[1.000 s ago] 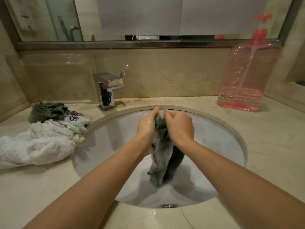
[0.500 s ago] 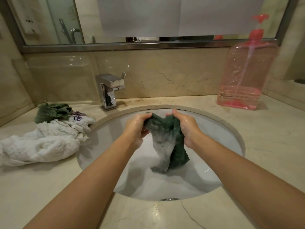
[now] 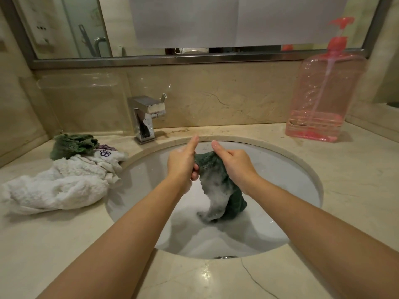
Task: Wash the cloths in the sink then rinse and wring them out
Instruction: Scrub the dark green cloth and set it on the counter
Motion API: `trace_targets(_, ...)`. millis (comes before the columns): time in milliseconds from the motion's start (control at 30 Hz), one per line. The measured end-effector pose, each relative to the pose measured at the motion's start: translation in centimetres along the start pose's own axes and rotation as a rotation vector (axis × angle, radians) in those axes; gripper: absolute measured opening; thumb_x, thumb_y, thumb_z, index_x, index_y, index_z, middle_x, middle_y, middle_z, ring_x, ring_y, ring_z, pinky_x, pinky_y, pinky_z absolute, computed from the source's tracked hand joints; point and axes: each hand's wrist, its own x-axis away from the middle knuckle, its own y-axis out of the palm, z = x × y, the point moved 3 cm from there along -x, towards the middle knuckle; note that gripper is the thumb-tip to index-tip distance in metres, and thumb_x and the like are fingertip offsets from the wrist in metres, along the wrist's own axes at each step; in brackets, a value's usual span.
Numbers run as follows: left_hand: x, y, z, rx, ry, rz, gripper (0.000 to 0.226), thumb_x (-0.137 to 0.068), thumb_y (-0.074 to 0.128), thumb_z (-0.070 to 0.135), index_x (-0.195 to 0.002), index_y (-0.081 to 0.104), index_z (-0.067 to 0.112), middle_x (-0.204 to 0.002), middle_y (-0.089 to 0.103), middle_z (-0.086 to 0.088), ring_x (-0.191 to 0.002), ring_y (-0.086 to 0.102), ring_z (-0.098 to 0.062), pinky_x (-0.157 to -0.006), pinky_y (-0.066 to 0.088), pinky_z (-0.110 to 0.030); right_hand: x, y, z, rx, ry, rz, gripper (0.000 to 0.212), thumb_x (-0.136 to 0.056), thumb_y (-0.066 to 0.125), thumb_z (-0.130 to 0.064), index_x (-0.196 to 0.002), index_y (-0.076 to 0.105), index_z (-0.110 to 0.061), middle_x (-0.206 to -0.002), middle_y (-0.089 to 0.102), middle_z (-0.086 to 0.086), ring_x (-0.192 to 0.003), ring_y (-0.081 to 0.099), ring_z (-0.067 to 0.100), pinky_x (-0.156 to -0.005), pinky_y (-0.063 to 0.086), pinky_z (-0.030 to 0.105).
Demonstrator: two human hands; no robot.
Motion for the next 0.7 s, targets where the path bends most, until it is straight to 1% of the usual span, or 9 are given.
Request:
trace_targets(67, -0.1, 0.0, 0.0, 0.037, 0.004, 0.037, 0.04, -0.089, 0.061, 0.049, -0.08, 0.054, 0.01, -0.036, 0.033, 0.004, -0.03, 0.026, -0.008, -0.033, 0.021, -0.018, 0.2, -0.2, -0.6, 0.037, -0.093, 0.102, 0.065, -0.09, 0.052, -0.058, -0.05, 0.04, -0.009, -0.045, 0.041, -0.001, -0.051, 0.04, 0.023, -0.059, 0.035, 0.036)
trace_targets(133, -0.3, -0.3, 0.1, 0.099, 0.016, 0.077, 0.033, -0.09, 0.062, 0.044, -0.079, 0.055, 0.014, -0.035, 0.032, 0.005, -0.029, 0.025, -0.008, -0.033, 0.02, -0.017, 0.6, -0.3, -1.0, 0.107, -0.17, 0.174, 0.063, -0.092, 0.053, -0.053, -0.046, 0.027, -0.019, -0.036, 0.025, -0.008, -0.046, 0.029, 0.016, -0.055, 0.026, 0.032)
trace_targets(200, -0.3, -0.5, 0.1, 0.129, 0.017, 0.084, 0.024, -0.09, 0.064, 0.041, -0.083, 0.058, 0.019, -0.037, 0.031, 0.005, -0.029, 0.023, -0.007, -0.033, 0.019, -0.017, 1.0, -0.2, -1.4, 0.134, -0.211, 0.225, 0.063, -0.091, 0.055, -0.054, -0.044, 0.028, -0.021, -0.036, 0.025, -0.007, -0.044, 0.028, 0.014, -0.053, 0.025, 0.032)
trace_targets(267, -0.2, -0.4, 0.0, 0.118, -0.017, 0.032, 0.028, -0.091, 0.062, 0.043, -0.083, 0.059, 0.016, -0.043, 0.031, 0.003, -0.031, 0.023, -0.007, -0.032, 0.019, -0.017, 1.3, 0.1, -1.7, 0.133, -0.236, 0.248, 0.064, -0.089, 0.054, -0.059, -0.045, 0.029, -0.02, -0.038, 0.027, -0.007, -0.043, 0.028, 0.012, -0.052, 0.026, 0.031)
trace_targets(400, 1.0, 1.3, -0.9, 0.046, -0.113, -0.185, 0.059, -0.094, 0.047, 0.055, -0.048, 0.039, 0.019, -0.039, 0.028, 0.005, -0.029, 0.025, -0.008, -0.033, 0.022, -0.017, 2.1, 1.3, -2.2, 0.187, -0.32, 0.243, 0.062, -0.095, 0.047, -0.052, -0.042, 0.035, -0.023, -0.036, 0.036, -0.008, -0.041, 0.036, 0.01, -0.047, 0.027, 0.023)
trace_targets(467, 1.8, 2.2, -1.1, 0.1, -0.172, -0.254, 0.067, -0.097, 0.045, 0.051, -0.039, 0.039, 0.018, -0.033, 0.03, 0.005, -0.024, 0.029, -0.008, -0.031, 0.025, -0.012, 1.5, 1.0, -2.1, 0.244, -0.293, 0.3, 0.059, -0.1, 0.044, -0.043, -0.044, 0.04, -0.023, -0.041, 0.04, -0.007, -0.044, 0.039, 0.01, -0.048, 0.028, 0.026)
trace_targets(567, 2.6, 3.0, -1.2, 0.191, -0.205, -0.302, 0.054, -0.1, 0.046, 0.036, -0.05, 0.041, 0.014, -0.031, 0.035, 0.005, -0.024, 0.033, -0.006, -0.031, 0.03, -0.012, 1.2, 0.4, -1.9, 0.294, -0.228, 0.345, 0.056, -0.101, 0.041, -0.037, -0.048, 0.041, -0.021, -0.047, 0.041, -0.005, -0.049, 0.039, 0.012, -0.053, 0.028, 0.027)
trace_targets(633, 2.7, 3.1, -1.2, 0.312, -0.219, -0.28, 0.047, -0.1, 0.045, 0.032, -0.057, 0.041, 0.013, -0.037, 0.04, 0.003, -0.03, 0.04, -0.007, -0.036, 0.035, -0.014, 2.3, 1.2, -2.3, 0.298, -0.348, 0.298, 0.056, -0.1, 0.045, -0.035, -0.045, 0.04, -0.024, -0.044, 0.04, -0.007, -0.047, 0.04, 0.01, -0.05, 0.029, 0.027)
trace_targets(700, 2.4, 2.9, -1.1, 0.414, -0.237, -0.246, 0.045, -0.101, 0.044, 0.037, -0.061, 0.043, 0.015, -0.042, 0.04, 0.001, -0.038, 0.043, -0.009, -0.042, 0.038, -0.017, 2.8, 1.9, -2.9, 0.306, -0.406, 0.29, 0.058, -0.098, 0.049, -0.033, -0.042, 0.035, -0.024, -0.041, 0.036, -0.007, -0.045, 0.036, 0.009, -0.047, 0.025, 0.025)
